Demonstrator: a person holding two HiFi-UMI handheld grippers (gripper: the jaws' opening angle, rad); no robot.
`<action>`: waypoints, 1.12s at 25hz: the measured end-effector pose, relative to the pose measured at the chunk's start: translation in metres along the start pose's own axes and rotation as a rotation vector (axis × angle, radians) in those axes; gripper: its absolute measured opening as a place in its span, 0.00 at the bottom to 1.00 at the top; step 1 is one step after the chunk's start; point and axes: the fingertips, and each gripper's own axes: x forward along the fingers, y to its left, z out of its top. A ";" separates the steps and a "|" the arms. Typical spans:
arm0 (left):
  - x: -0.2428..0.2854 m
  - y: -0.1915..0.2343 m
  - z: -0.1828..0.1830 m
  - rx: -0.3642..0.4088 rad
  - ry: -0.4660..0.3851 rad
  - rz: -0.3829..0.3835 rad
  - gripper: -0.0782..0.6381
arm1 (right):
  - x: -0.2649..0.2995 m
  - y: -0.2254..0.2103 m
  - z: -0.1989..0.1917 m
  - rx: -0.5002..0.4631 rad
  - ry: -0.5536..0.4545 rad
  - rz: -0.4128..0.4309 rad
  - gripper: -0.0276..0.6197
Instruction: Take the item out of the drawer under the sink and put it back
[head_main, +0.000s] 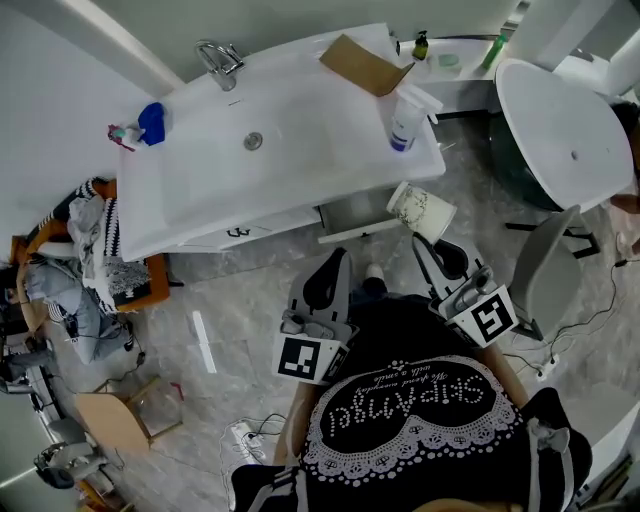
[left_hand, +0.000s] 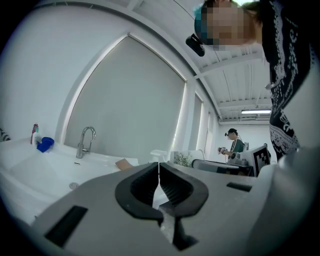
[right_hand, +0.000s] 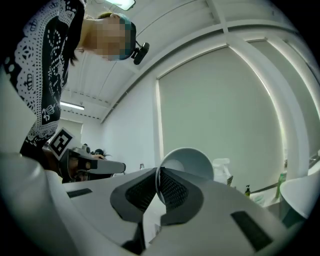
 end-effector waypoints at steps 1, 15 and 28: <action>0.000 -0.001 -0.001 -0.002 0.002 -0.001 0.11 | -0.003 0.000 -0.002 0.006 0.005 -0.006 0.08; 0.009 -0.006 0.004 -0.043 -0.037 -0.024 0.11 | -0.012 0.000 -0.001 0.017 -0.005 -0.044 0.08; 0.010 -0.011 0.002 -0.013 -0.032 -0.038 0.11 | -0.020 -0.008 0.000 0.019 -0.006 -0.069 0.08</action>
